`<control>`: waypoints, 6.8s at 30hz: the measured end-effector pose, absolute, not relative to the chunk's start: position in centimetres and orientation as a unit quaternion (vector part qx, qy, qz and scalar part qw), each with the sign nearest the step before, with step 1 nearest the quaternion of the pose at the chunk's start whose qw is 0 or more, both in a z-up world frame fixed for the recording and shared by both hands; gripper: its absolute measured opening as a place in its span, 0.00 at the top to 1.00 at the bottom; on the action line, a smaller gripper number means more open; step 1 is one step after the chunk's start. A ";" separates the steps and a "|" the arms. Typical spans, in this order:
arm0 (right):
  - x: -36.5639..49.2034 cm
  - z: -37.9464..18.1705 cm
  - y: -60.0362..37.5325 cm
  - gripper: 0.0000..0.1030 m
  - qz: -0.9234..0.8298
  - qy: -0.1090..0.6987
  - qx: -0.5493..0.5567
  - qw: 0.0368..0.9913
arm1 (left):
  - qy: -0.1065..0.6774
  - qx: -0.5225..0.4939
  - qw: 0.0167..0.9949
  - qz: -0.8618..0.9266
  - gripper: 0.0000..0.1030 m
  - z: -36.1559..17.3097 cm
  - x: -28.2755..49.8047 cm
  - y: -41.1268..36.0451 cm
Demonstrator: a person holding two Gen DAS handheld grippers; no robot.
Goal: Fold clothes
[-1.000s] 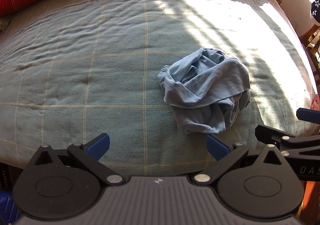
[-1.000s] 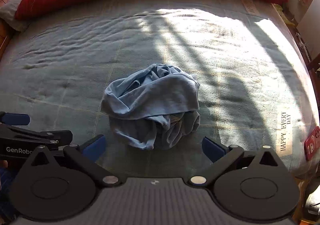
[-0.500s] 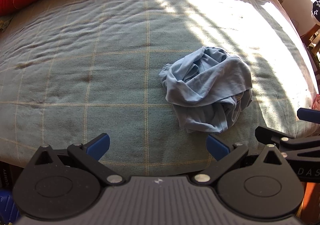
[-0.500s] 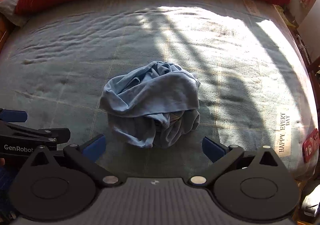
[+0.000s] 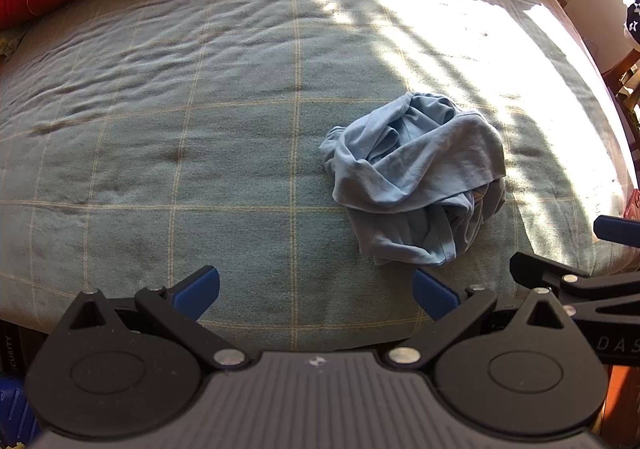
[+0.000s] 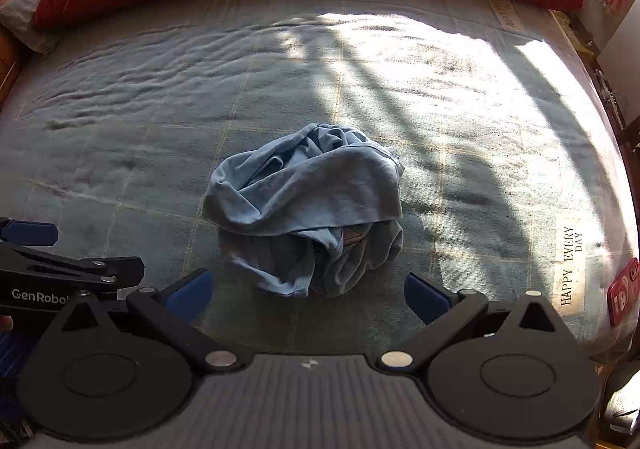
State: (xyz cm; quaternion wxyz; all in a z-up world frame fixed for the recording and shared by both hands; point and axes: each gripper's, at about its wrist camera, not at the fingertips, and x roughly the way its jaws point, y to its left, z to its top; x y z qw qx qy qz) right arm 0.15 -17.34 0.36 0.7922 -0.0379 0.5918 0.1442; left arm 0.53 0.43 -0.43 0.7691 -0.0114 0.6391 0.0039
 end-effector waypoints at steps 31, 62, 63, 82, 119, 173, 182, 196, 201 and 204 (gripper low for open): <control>1.2 0.3 -16.6 0.00 0.143 0.591 -0.034 0.793 | 0.621 -0.013 0.784 -0.018 0.01 -0.7 1.7 1.8; -0.1 1.5 -14.3 0.02 0.203 0.543 -0.001 0.815 | 0.582 -0.016 0.806 -0.109 0.02 -2.4 0.7 7.5; 0.7 1.2 -14.7 0.04 0.214 0.546 -0.001 0.810 | 0.589 -0.017 0.802 -0.097 0.02 -2.4 0.9 7.0; 5.9 -3.7 -20.8 0.26 0.342 0.575 -0.026 0.742 | 0.613 0.025 0.789 -0.015 0.03 -2.7 2.5 -0.9; 3.2 -10.3 -5.5 0.56 0.406 0.480 -0.305 0.715 | 0.602 0.062 0.782 -0.147 0.12 -10.7 3.7 5.5; 25.5 -4.1 9.0 0.94 0.427 0.455 -0.289 0.726 | 0.618 -0.060 0.784 -0.020 0.12 -11.8 3.5 15.4; 29.9 -8.5 -2.9 0.93 0.264 0.522 -0.296 0.755 | 0.618 -0.047 0.784 -0.041 0.12 -11.9 3.9 13.6; 30.9 -11.6 -22.2 0.93 0.106 0.577 -0.285 0.758 | 0.612 0.009 0.779 -0.138 0.12 -11.1 6.3 3.2; 30.3 -12.3 -25.3 0.90 0.116 0.598 -0.260 0.749 | 0.599 0.035 0.780 -0.175 0.12 -10.7 6.4 -0.7; 29.2 -11.7 -25.7 0.82 0.145 0.602 -0.230 0.751 | 0.590 0.054 0.783 -0.191 0.12 -10.6 6.3 -2.7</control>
